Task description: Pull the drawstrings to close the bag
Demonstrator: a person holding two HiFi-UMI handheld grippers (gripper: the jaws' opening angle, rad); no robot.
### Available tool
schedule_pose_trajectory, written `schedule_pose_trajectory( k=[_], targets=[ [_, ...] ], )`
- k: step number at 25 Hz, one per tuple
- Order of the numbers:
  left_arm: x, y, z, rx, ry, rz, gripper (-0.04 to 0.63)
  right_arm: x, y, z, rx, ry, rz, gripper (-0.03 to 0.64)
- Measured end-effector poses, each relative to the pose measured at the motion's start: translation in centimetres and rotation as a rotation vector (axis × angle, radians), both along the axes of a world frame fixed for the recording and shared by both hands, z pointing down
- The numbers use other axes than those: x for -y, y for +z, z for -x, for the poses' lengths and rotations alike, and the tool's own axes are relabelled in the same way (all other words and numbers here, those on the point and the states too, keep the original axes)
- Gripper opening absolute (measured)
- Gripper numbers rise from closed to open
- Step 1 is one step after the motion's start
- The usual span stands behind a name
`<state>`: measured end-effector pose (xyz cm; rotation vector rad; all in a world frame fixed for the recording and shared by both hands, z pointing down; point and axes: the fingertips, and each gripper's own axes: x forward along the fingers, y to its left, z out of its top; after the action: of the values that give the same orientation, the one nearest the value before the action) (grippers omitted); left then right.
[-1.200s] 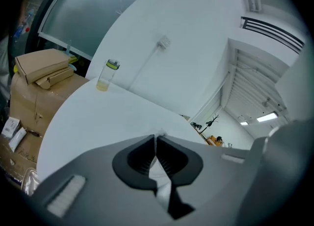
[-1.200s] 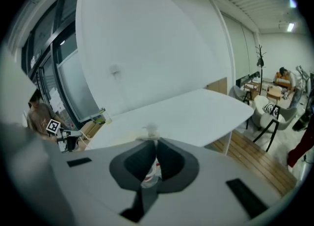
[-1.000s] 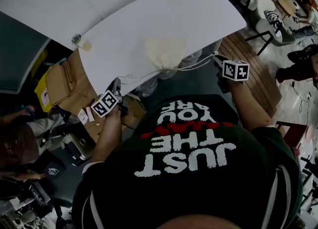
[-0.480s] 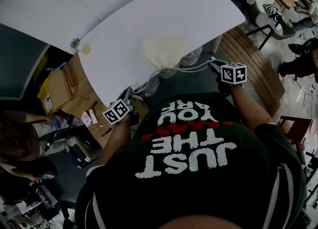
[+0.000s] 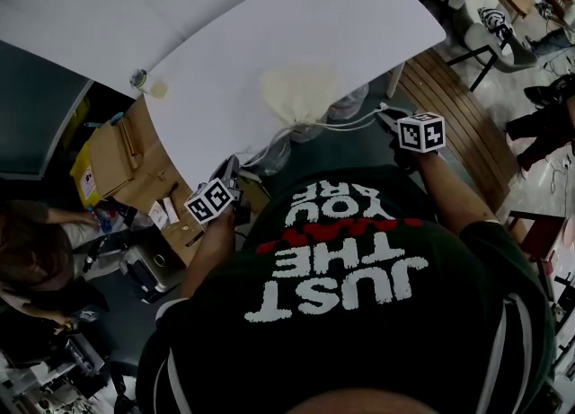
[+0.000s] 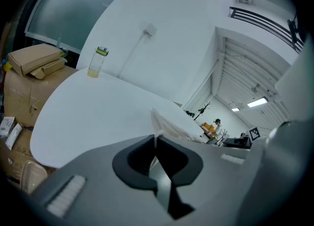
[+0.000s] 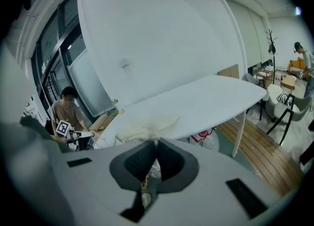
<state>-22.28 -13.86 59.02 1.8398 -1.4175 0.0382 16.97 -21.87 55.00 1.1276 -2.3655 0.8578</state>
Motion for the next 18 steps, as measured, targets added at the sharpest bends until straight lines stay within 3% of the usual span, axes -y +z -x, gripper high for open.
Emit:
schedule_pose_trajectory(
  k=[18],
  targets=[
    [0.3,-0.5,1.2,-0.006,-0.015,-0.007,0.014,0.1,-0.6,0.8,-0.026,-0.034,-0.009,0.009]
  ],
)
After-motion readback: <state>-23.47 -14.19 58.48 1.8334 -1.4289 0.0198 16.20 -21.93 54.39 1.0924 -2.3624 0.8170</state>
